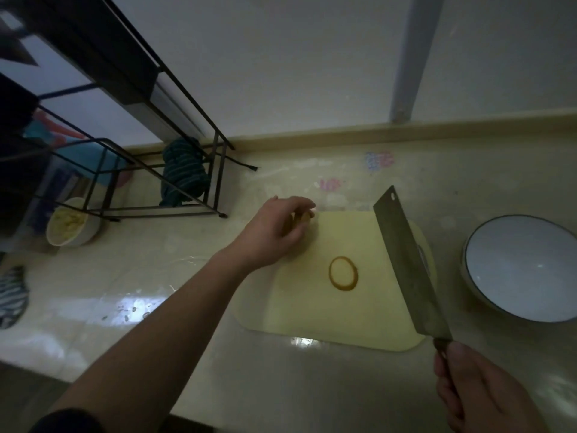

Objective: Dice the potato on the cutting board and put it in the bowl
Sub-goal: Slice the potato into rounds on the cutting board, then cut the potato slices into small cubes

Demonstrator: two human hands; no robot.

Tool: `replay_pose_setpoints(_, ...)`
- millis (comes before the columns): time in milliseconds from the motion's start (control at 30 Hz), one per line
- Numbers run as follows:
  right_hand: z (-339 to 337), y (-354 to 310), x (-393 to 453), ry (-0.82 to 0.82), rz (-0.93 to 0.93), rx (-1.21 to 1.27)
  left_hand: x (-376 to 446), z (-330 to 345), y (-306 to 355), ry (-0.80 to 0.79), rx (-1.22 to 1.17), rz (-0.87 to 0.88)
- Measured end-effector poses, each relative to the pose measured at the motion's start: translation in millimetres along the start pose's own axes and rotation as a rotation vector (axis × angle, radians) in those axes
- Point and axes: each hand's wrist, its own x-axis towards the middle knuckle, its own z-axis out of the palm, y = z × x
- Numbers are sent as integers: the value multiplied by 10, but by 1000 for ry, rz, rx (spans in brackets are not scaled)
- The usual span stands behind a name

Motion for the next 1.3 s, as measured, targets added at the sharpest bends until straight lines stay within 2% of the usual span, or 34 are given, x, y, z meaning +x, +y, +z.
replay_pose_setpoints(233, 21, 32, -27, 26, -34, -42, 4, 128, 143, 96, -99, -82)
replay_pose_setpoints(367, -4, 48, -7, 23, -20, -13, 6, 314, 336, 186, -166, -45)
replay_pose_setpoints(467, -18, 74, 5, 37, 4, 29, -3, 495, 502, 124, -312, -72)
replay_pose_setpoints(600, -33, 94, 11, 55, 55, 63, -61, 692, 518, -37, 21, 113)
replay_pose_setpoints(767, -52, 106, -10, 68, 50, 79, -137, 691, 390, 28, 308, 323)
replay_pose_setpoints(900, -49, 139, -41, 91, 50, 80, -231, 633, 146, 12, 479, 450)
replay_pose_setpoints(1167, -66, 147, -93, 75, -10, 101, -134, 615, 121, 22, 585, 493)
replay_pose_setpoints(1300, -69, 165, -90, 58, -4, 113, -4, 593, 254, 10, 592, 389)
